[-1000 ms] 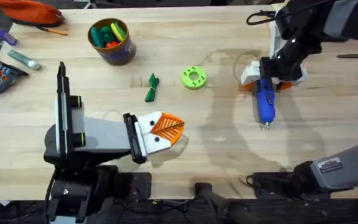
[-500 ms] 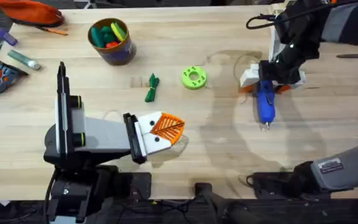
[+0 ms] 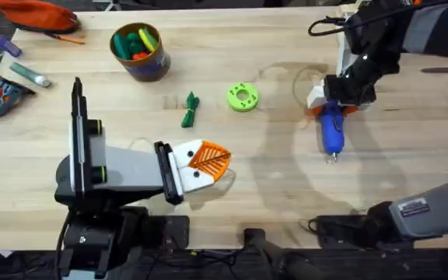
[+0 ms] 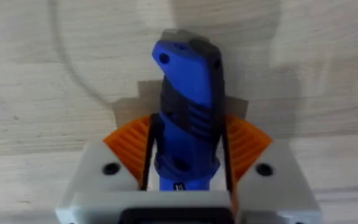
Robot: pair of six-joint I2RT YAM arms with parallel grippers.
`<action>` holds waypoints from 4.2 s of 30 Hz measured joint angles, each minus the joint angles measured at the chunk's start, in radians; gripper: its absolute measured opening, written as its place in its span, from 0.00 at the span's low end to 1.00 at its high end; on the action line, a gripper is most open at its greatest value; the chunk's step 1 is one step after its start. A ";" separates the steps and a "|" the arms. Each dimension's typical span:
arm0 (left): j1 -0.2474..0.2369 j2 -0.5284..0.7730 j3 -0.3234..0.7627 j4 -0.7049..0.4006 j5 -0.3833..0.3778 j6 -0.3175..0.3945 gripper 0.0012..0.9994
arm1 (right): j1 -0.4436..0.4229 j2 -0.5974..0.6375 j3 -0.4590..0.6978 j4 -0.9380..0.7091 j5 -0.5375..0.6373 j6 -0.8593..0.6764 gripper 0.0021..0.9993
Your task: Pick up the gripper from the table and insert it into the empty holder that is missing its gripper. Then pick up a screw, insert it into the mounting hole, and use the screwdriver to tighten it. Finally, clean up the table by picking up the vegetable and placing it into the bucket.
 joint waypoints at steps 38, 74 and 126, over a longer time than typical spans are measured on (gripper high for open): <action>0.000 0.000 0.000 0.000 0.000 0.000 0.01 | 0.006 -0.242 -0.011 -0.022 -0.025 -0.003 0.02; 0.000 0.000 0.000 0.000 0.000 0.000 0.01 | 0.174 -0.946 -0.004 0.661 -0.892 0.005 0.02; 0.000 0.000 0.000 0.000 0.000 0.000 0.01 | 0.426 -0.562 -0.388 1.801 -1.128 0.189 0.02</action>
